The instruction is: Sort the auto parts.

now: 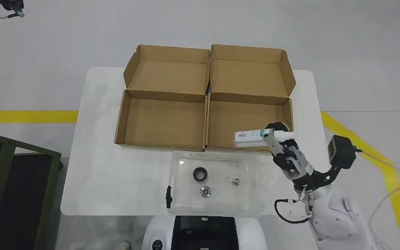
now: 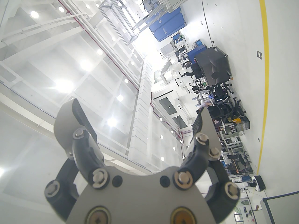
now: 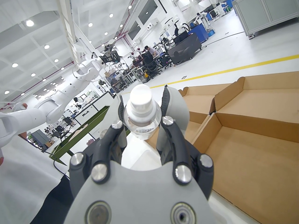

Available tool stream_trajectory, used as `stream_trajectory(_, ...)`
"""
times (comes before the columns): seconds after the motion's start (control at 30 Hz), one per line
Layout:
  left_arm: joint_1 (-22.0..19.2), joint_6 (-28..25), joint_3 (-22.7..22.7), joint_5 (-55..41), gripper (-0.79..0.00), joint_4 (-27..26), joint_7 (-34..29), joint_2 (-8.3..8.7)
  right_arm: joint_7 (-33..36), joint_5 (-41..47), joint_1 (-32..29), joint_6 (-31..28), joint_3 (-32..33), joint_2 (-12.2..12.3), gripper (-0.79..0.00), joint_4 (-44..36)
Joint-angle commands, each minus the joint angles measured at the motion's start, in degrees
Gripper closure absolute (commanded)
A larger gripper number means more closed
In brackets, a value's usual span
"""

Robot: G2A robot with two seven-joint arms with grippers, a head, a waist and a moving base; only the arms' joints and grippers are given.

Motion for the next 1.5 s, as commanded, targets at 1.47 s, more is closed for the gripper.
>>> stream_trajectory(1.47,0.0,0.0,0.0,0.0,-0.785,0.0,0.0,0.0,3.4,-43.3,27.2,20.2,-21.7,-3.7,0.0,28.1)
